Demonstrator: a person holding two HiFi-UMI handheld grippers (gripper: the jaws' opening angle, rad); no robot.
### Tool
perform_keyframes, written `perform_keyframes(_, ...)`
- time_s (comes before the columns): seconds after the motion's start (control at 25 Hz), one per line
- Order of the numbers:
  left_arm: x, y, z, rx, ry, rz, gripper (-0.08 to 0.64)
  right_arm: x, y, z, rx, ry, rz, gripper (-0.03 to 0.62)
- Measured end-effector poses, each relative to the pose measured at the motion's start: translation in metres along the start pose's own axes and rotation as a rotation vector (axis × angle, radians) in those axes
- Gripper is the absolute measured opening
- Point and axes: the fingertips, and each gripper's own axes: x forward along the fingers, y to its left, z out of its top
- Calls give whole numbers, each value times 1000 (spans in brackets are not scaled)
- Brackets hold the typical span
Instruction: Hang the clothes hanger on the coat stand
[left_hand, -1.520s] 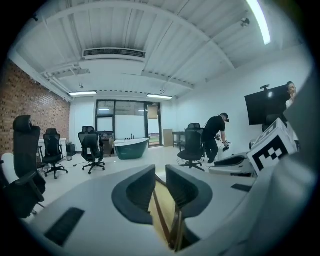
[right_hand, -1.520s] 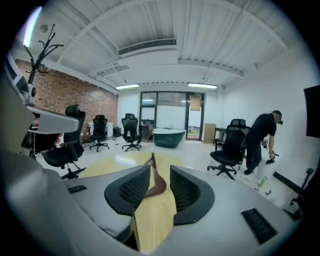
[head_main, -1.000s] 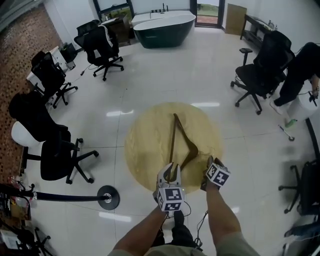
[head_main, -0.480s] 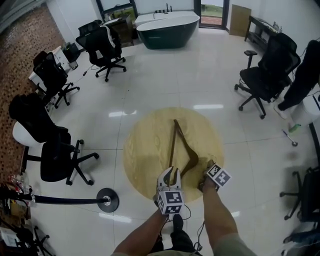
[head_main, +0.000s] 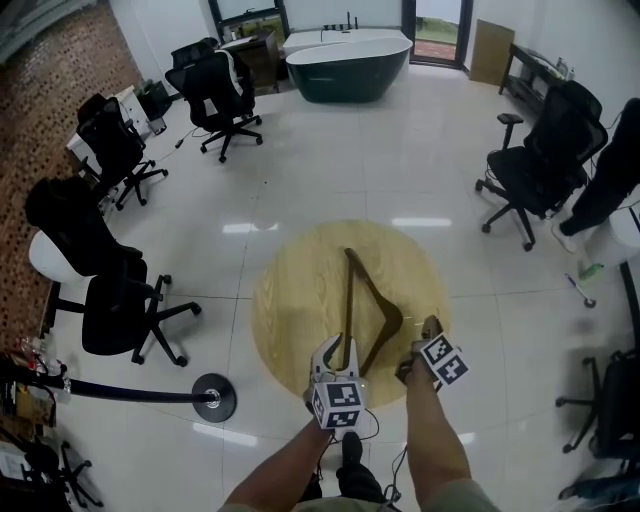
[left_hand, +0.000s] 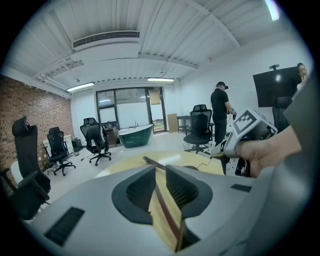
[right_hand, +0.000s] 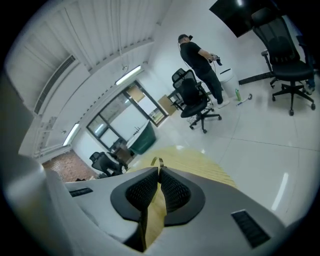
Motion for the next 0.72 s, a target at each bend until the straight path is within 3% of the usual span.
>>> perform_keyframes(0.12,-25,11,21,-5,-27,21,80,-27,45,26,-94,-49,71,2)
perform_keyframes(0.32,-77,39,46,-20,-59,65,80,-79,119,40,-350,-88,146,0)
perform_keyframes(0.56,-124,63,56,-54,-99,110,80,-127,178,24,-648,-96,238,0)
perform_keyframes(0.72,-169,87,61,-84,-130,151,80,-172,203,7,-763,-93,282,0)
